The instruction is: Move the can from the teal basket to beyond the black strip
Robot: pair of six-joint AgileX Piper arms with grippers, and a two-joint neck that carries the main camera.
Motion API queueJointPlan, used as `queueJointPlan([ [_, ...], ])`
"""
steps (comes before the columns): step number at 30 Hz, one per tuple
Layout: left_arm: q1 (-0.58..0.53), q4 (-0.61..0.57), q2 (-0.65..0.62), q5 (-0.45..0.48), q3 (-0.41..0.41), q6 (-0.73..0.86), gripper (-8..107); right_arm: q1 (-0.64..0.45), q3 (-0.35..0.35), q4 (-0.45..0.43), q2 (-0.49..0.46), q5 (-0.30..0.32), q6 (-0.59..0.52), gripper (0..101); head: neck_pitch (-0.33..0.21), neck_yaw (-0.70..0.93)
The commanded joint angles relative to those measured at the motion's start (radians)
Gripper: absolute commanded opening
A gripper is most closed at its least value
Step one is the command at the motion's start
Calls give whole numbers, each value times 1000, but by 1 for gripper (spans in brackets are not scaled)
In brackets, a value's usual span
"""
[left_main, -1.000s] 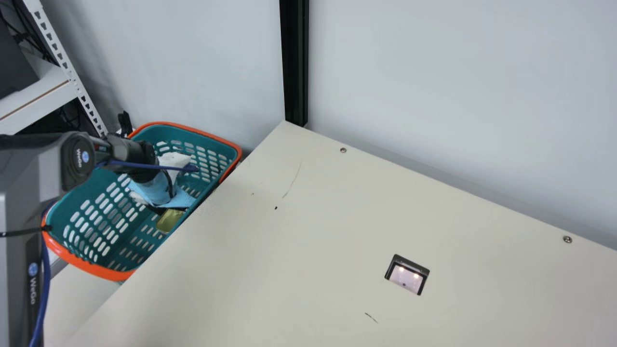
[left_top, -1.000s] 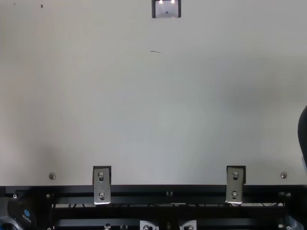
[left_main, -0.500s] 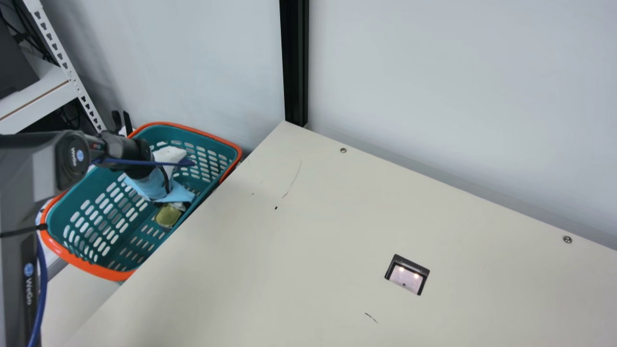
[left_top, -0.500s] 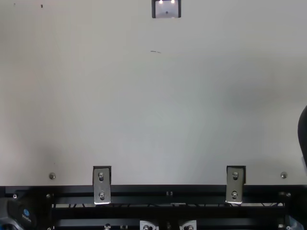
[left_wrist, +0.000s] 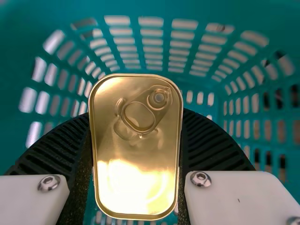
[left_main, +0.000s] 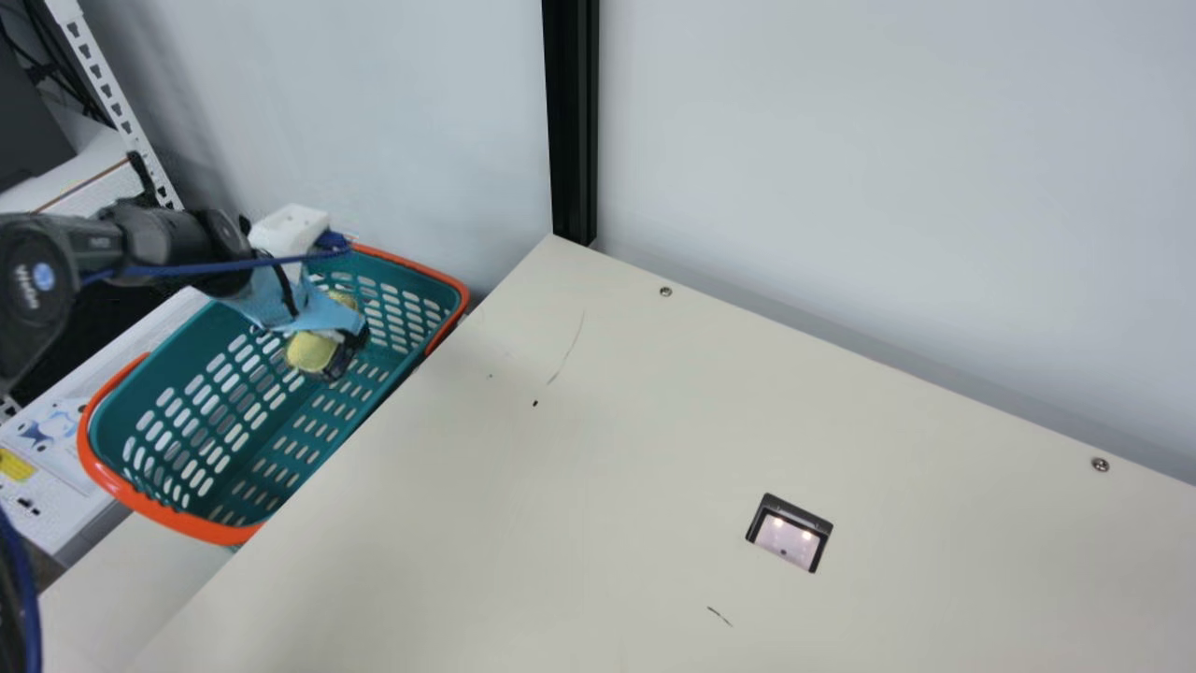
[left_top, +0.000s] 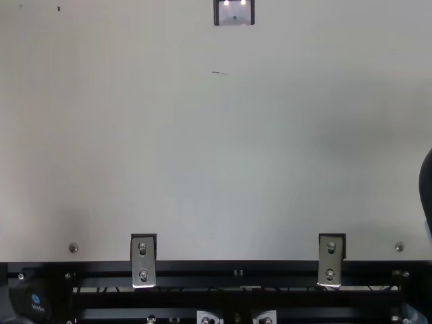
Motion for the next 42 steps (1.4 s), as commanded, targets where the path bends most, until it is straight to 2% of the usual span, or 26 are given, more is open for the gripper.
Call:
queueJointPlan([
  [1,1,-44,-96,-9,22,41,10,0,0,0,0,0,0,101,-56,22],
  [11,4,-145,-348,-4,91,123,10,0,0,0,0,0,0,101,-56,22],
  [21,-9,-177,-543,103,108,105,10,0,0,0,0,0,0,101,-56,22],
  [31,-62,-162,-653,296,104,26,10,0,0,0,0,0,0,101,-56,22],
  [42,-117,-135,-702,545,99,-38,10,0,0,0,0,0,0,101,-56,22],
])
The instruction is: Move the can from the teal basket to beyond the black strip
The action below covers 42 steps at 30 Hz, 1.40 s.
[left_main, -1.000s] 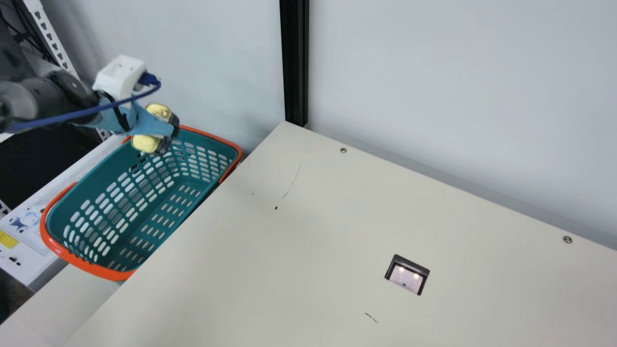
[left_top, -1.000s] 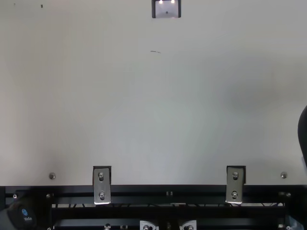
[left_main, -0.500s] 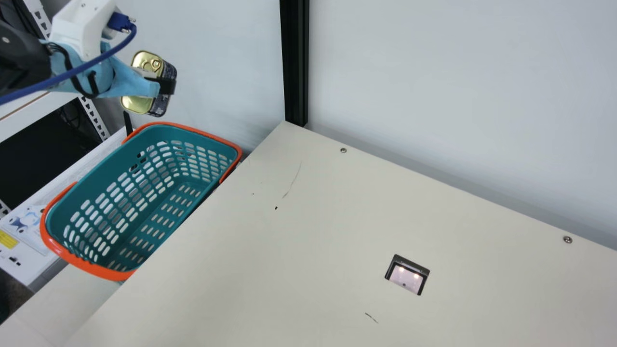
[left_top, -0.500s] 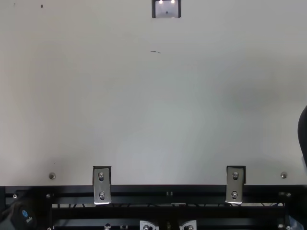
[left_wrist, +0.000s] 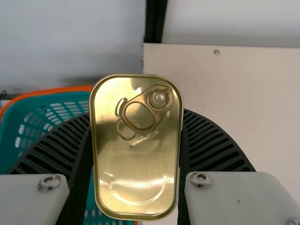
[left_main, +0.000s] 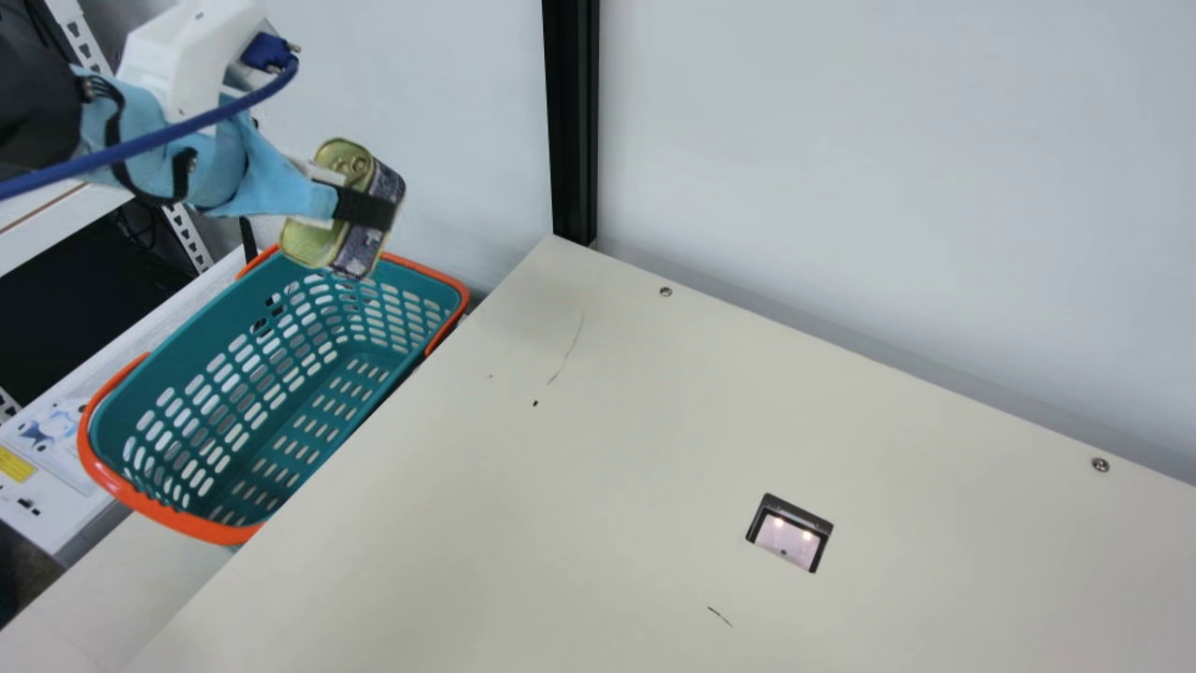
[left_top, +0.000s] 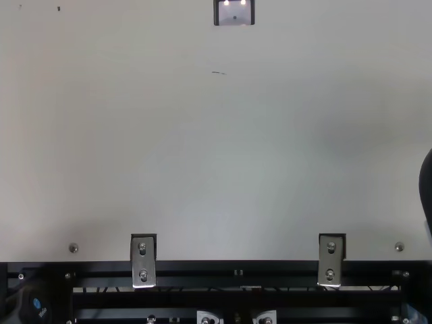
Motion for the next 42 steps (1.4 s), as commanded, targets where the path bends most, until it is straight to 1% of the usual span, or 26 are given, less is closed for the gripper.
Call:
queueJointPlan([
  [1,-5,4,-3,66,-3,-9,10,0,0,0,0,0,0,101,-56,22],
  [4,-13,9,-4,120,-8,-25,10,0,0,0,0,0,0,101,-56,22],
  [6,-20,18,-7,139,-13,-28,10,0,0,0,0,0,0,101,-56,22],
  [22,-35,39,-10,145,-19,-48,10,0,0,0,0,0,0,101,-56,22],
  [26,-34,22,-8,197,-15,-76,10,0,0,0,0,0,0,101,-56,22],
  [32,-37,-17,0,322,-15,-158,10,0,0,0,0,0,0,101,-56,22],
  [42,-142,-62,32,327,91,-275,10,0,0,0,0,0,0,101,-56,22],
])
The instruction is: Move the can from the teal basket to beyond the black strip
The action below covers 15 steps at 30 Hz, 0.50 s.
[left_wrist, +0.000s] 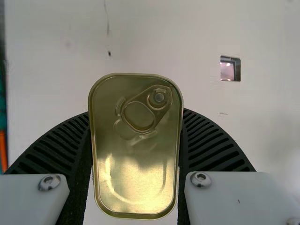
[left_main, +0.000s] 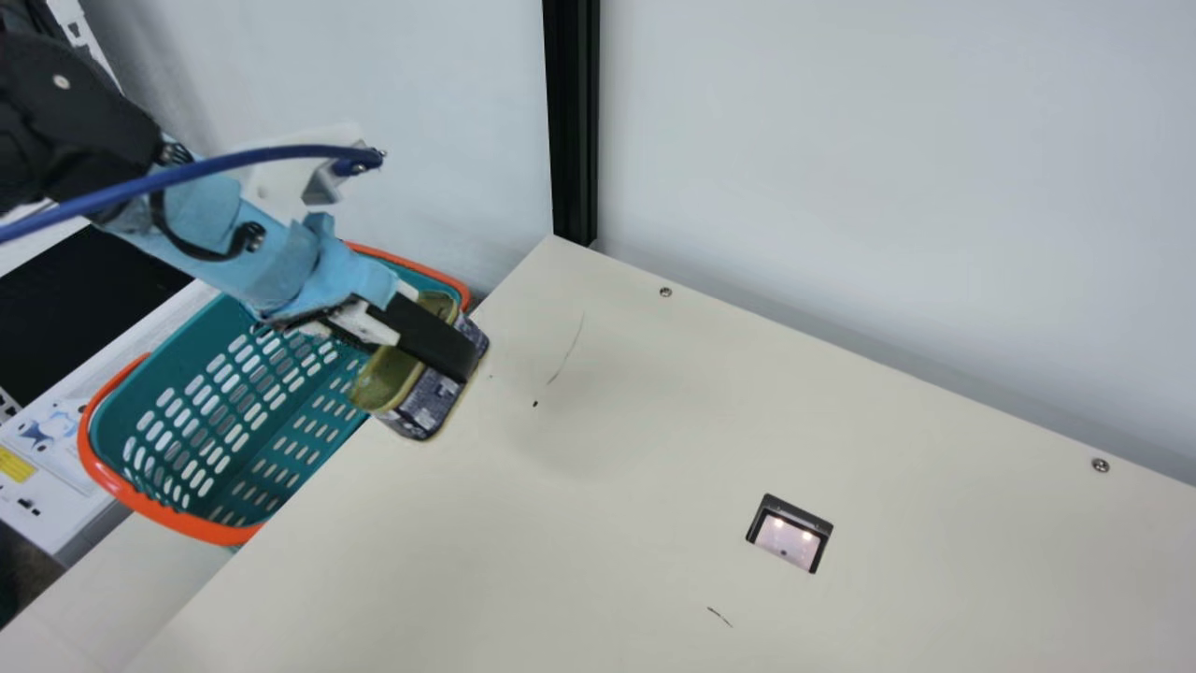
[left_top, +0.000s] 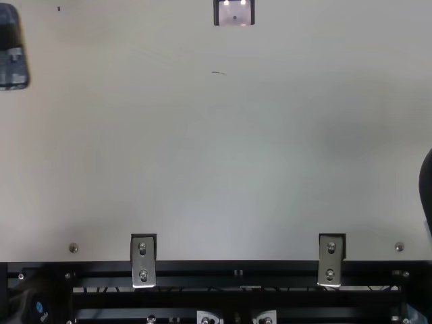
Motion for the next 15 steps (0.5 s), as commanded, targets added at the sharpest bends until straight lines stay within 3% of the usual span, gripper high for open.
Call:
queueJointPlan([
  [1,-19,-6,3,3,18,-22,10,0,0,0,0,0,0,101,-56,22],
  [15,-109,-60,53,3,111,-137,10,0,0,0,0,0,0,101,-56,22],
])
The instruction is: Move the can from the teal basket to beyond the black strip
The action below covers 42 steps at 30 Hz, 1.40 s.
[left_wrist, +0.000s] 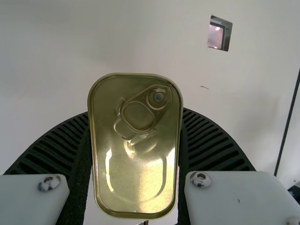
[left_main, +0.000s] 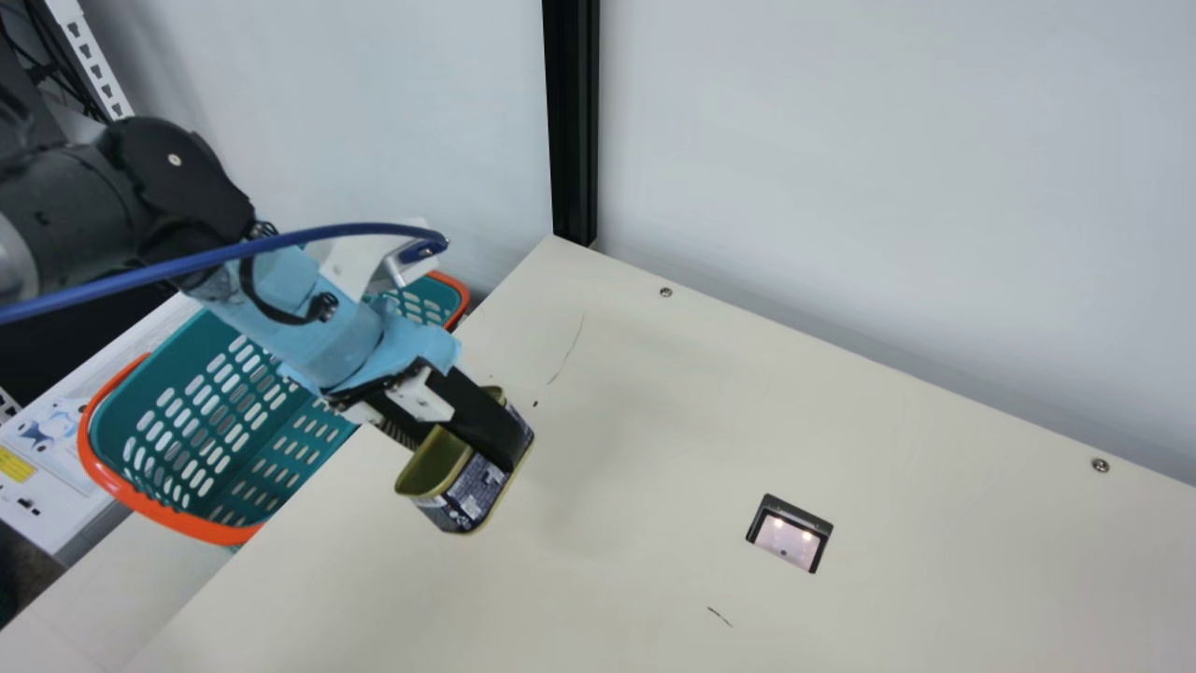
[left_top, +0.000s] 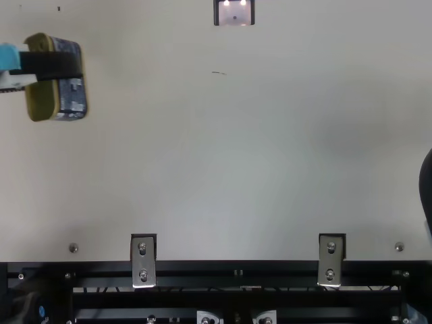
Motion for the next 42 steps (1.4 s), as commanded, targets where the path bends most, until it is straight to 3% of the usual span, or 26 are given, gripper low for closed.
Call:
queueJointPlan([
  [1,-9,-12,7,1,12,-23,10,0,0,0,0,0,0,101,-56,22],
  [17,-53,-161,2,1,41,-265,10,0,0,0,0,0,0,101,-56,22],
  [42,-54,-162,2,0,41,-263,10,0,0,0,0,0,0,101,-56,22],
])
